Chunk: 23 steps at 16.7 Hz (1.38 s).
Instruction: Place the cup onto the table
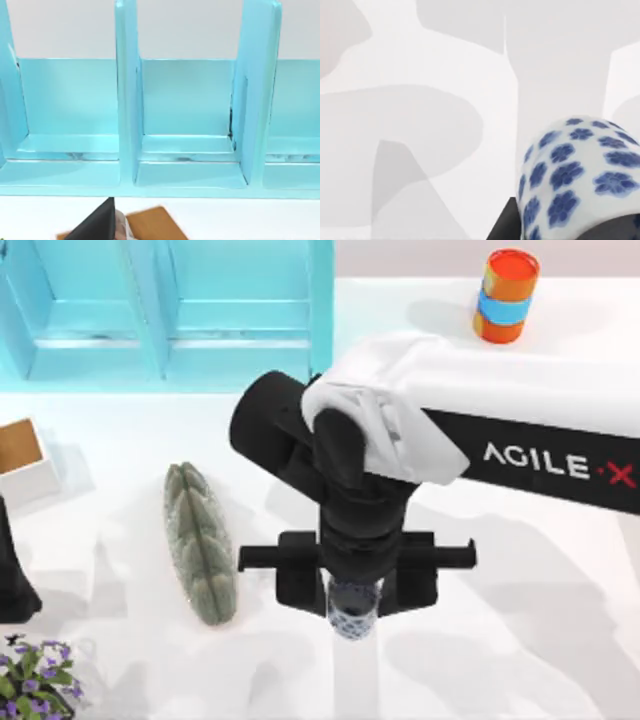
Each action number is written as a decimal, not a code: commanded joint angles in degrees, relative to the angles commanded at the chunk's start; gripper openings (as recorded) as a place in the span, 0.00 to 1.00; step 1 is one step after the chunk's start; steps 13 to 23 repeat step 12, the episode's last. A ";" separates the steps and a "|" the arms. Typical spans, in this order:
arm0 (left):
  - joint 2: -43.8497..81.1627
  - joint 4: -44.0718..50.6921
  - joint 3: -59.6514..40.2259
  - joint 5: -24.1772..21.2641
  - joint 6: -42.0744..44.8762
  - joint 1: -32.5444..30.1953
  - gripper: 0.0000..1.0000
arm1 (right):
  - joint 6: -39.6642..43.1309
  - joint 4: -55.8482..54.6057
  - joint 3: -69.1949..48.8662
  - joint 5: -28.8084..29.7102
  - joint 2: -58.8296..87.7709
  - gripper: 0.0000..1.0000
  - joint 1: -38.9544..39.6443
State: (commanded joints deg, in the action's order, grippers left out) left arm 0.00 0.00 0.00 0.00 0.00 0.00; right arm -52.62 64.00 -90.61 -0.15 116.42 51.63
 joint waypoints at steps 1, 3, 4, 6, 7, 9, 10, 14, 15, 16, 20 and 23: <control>0.00 0.00 0.00 0.00 0.00 0.00 1.00 | 0.00 0.00 0.00 0.00 0.00 0.60 0.00; 0.00 0.00 0.00 0.00 0.00 0.00 1.00 | 0.00 0.00 0.00 0.00 0.00 0.75 0.00; 0.00 0.00 0.00 0.00 0.00 0.00 1.00 | 0.00 0.00 0.00 0.00 0.00 0.83 0.00; 0.00 0.00 0.00 0.00 0.00 0.00 1.00 | 0.00 0.00 0.00 0.00 0.00 0.98 0.00; 0.00 0.00 0.00 0.00 0.00 0.00 1.00 | 0.00 0.00 0.00 0.00 0.00 1.00 0.00; 0.00 0.00 0.00 0.00 0.00 0.00 1.00 | 0.00 0.00 0.00 0.00 0.00 1.00 0.00; 0.00 0.00 0.00 0.00 0.00 0.00 1.00 | 0.00 0.00 0.00 0.00 0.00 1.00 0.00; 0.00 0.00 0.00 0.00 0.00 0.00 1.00 | 0.00 0.00 0.00 0.00 0.00 1.00 0.00; 0.00 0.00 0.00 0.00 0.00 0.00 1.00 | 0.00 0.00 0.00 0.00 0.00 1.00 0.00; 0.00 0.00 0.00 0.00 0.00 0.00 1.00 | 0.00 0.00 0.00 0.00 0.00 1.00 0.00; 0.00 0.00 0.00 0.00 0.00 0.00 1.00 | 0.00 0.00 0.00 0.00 0.00 1.00 0.00; 0.00 0.00 0.00 0.00 0.00 0.00 1.00 | 0.00 0.00 0.00 0.00 0.00 1.00 0.00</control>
